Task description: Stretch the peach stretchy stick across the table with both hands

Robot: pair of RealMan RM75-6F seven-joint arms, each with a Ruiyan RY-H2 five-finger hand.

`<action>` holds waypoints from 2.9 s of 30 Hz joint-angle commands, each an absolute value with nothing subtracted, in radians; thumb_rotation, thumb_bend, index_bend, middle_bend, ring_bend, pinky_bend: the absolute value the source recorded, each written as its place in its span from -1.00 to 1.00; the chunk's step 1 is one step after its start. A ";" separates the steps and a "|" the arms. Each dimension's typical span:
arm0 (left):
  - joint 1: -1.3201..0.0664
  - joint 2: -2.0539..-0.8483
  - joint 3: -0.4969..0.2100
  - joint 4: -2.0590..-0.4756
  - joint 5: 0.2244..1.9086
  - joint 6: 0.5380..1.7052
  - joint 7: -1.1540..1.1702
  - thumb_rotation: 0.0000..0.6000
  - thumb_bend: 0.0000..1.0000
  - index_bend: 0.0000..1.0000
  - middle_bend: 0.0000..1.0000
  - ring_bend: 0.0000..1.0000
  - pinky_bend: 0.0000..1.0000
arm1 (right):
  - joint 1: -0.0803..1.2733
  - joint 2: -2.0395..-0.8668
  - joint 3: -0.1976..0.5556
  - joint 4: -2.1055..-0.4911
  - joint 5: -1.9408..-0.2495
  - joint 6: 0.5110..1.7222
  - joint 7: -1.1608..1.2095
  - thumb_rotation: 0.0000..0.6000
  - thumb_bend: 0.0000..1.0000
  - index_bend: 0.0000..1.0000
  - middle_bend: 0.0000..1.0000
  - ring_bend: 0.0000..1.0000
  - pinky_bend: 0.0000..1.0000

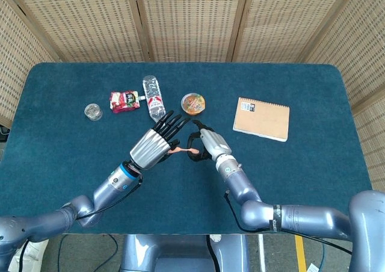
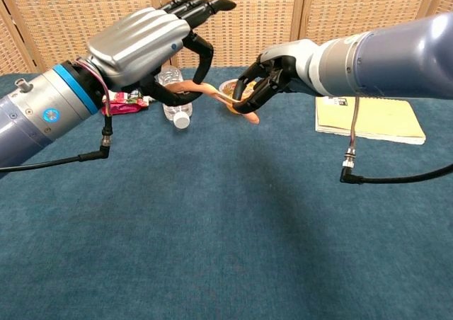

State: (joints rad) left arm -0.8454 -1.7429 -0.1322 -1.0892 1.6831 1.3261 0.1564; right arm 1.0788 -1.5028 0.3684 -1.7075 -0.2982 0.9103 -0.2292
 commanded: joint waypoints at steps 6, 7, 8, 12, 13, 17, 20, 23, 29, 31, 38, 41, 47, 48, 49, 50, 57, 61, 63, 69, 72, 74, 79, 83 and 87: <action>-0.831 -1.710 -0.147 -1.112 1.674 1.355 0.155 1.00 0.23 0.61 -1.00 -1.00 -1.00 | 1.060 -1.492 0.363 -1.701 -0.306 0.920 -0.217 1.00 0.26 0.35 -0.84 -1.00 -1.00; -0.830 -1.704 -0.149 -1.116 1.673 1.358 0.156 1.00 0.23 0.61 -1.00 -1.00 -1.00 | 1.057 -1.489 0.363 -1.701 -0.306 0.921 -0.216 1.00 0.26 0.35 -0.84 -1.00 -1.00; -0.829 -1.697 -0.152 -1.122 1.672 1.361 0.155 1.00 0.23 0.61 -1.00 -1.00 -1.00 | 1.054 -1.487 0.363 -1.701 -0.306 0.923 -0.214 1.00 0.26 0.35 -0.84 -1.00 -1.00; -0.824 -1.667 -0.167 -1.149 1.666 1.378 0.152 1.00 0.24 0.61 -1.00 -1.00 -1.00 | 1.042 -1.476 0.359 -1.701 -0.306 0.929 -0.211 1.00 0.26 0.35 -0.84 -1.00 -1.00; -0.821 -1.652 -0.175 -1.163 1.664 1.385 0.153 1.00 0.24 0.61 -1.00 -1.00 -1.00 | 1.037 -1.472 0.357 -1.701 -0.306 0.932 -0.209 1.00 0.26 0.35 -0.84 -1.00 -1.00; -0.814 -1.609 -0.197 -1.200 1.655 1.406 0.156 1.00 0.24 0.61 -1.00 -1.00 -1.00 | 1.020 -1.462 0.353 -1.698 -0.306 0.937 -0.200 1.00 0.26 0.36 -0.83 -1.00 -1.00; -0.802 -1.558 -0.216 -1.235 1.644 1.421 0.161 1.00 0.24 0.62 -1.00 -1.00 -1.00 | 1.001 -1.451 0.346 -1.696 -0.312 0.937 -0.190 1.00 0.26 0.36 -0.83 -1.00 -1.00; -0.781 -1.502 -0.234 -1.262 1.626 1.438 0.160 1.00 0.24 0.62 -1.00 -1.00 -1.00 | 0.979 -1.433 0.342 -1.695 -0.319 0.939 -0.177 1.00 0.26 0.36 -0.83 -1.00 -1.00; -0.728 -1.378 -0.261 -1.296 1.587 1.470 0.136 1.00 0.24 0.62 -1.00 -1.00 -1.00 | 0.919 -1.372 0.332 -1.704 -0.347 0.935 -0.144 1.00 0.26 0.36 -0.83 -1.00 -1.00; -0.714 -1.351 -0.269 -1.299 1.574 1.479 0.124 1.00 0.24 0.62 -1.00 -1.00 -1.00 | 0.903 -1.355 0.329 -1.705 -0.357 0.934 -0.137 1.00 0.26 0.36 -0.83 -1.00 -1.00; -0.686 -1.301 -0.280 -1.293 1.550 1.492 0.102 1.00 0.24 0.62 -1.00 -1.00 -1.00 | 0.871 -1.320 0.323 -1.709 -0.378 0.933 -0.125 1.00 0.27 0.37 -0.83 -1.00 -1.00; -0.667 -1.277 -0.288 -1.281 1.529 1.498 0.083 1.00 0.24 0.62 -1.00 -1.00 -1.00 | 0.850 -1.295 0.319 -1.707 -0.386 0.937 -0.116 1.00 0.27 0.37 -0.83 -1.00 -1.00; -0.629 -1.235 -0.299 -1.241 1.488 1.507 0.035 1.00 0.24 0.62 -1.00 -1.00 -1.00 | 0.799 -1.235 0.318 -1.703 -0.400 0.938 -0.081 1.00 0.27 0.37 -0.83 -1.00 -1.00; -0.623 -1.230 -0.300 -1.232 1.482 1.507 0.026 1.00 0.24 0.62 -1.00 -1.00 -1.00 | 0.789 -1.223 0.319 -1.704 -0.404 0.935 -0.073 1.00 0.27 0.37 -0.83 -1.00 -1.00; -0.617 -1.225 -0.300 -1.223 1.476 1.507 0.018 1.00 0.24 0.62 -1.00 -1.00 -1.00 | 0.779 -1.210 0.320 -1.704 -0.408 0.933 -0.063 1.00 0.27 0.37 -0.83 -1.00 -1.00; -0.608 -1.219 -0.302 -1.208 1.464 1.506 0.003 1.00 0.24 0.62 -1.00 -1.00 -1.00 | 0.761 -1.189 0.321 -1.704 -0.414 0.928 -0.047 1.00 0.27 0.37 -0.83 -1.00 -1.00; -0.572 -1.203 -0.308 -1.145 1.426 1.507 -0.071 1.00 0.24 0.62 -1.00 -1.00 -1.00 | 0.660 -1.084 0.334 -1.697 -0.463 0.890 0.065 1.00 0.27 0.38 -0.83 -1.00 -1.00; -0.555 -1.201 -0.311 -1.114 1.409 1.508 -0.110 1.00 0.24 0.62 -1.00 -1.00 -1.00 | 0.593 -1.031 0.340 -1.682 -0.506 0.855 0.149 1.00 0.27 0.38 -0.83 -1.00 -1.00; -0.547 -1.199 -0.313 -1.103 1.400 1.509 -0.126 1.00 0.24 0.62 -1.00 -1.00 -1.00 | 0.565 -1.012 0.340 -1.673 -0.524 0.843 0.182 1.00 0.27 0.39 -0.83 -1.00 -1.00; -0.527 -1.191 -0.318 -1.065 1.377 1.501 -0.176 1.00 0.24 0.62 -1.00 -1.00 -1.00 | 0.471 -0.965 0.329 -1.645 -0.630 0.792 0.292 1.00 0.28 0.39 -0.83 -1.00 -1.00; -0.523 -1.189 -0.319 -1.041 1.366 1.486 -0.197 1.00 0.24 0.63 -1.00 -1.00 -1.00 | 0.422 -0.946 0.318 -1.631 -0.703 0.775 0.348 1.00 0.28 0.40 -0.83 -1.00 -1.00; -0.522 -1.190 -0.321 -1.030 1.359 1.477 -0.210 1.00 0.24 0.63 -1.00 -1.00 -1.00 | 0.392 -0.936 0.311 -1.619 -0.745 0.767 0.383 1.00 0.28 0.40 -0.83 -1.00 -1.00; -0.526 -1.191 -0.326 -1.000 1.347 1.454 -0.228 1.00 0.24 0.63 -1.00 -1.00 -1.00 | 0.315 -0.913 0.291 -1.574 -0.864 0.747 0.486 1.00 0.28 0.40 -0.82 -1.00 -1.00; -0.534 -1.184 -0.321 -0.968 1.348 1.431 -0.217 1.00 0.24 0.63 -1.00 -1.00 -1.00 | 0.261 -0.898 0.268 -1.529 -0.964 0.733 0.566 1.00 0.28 0.40 -0.82 -1.00 -1.00; -0.537 -1.183 -0.328 -0.968 1.343 1.426 -0.229 1.00 0.24 0.63 -1.00 -1.00 -1.00 | 0.222 -0.893 0.256 -1.477 -1.053 0.721 0.670 1.00 0.28 0.41 -0.82 -1.00 -1.00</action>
State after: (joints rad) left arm -0.5362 -1.1833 -0.3266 -0.9672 1.3435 1.4262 -0.2274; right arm 0.2540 -0.9013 0.2696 -1.5147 -0.9989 0.7335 0.6104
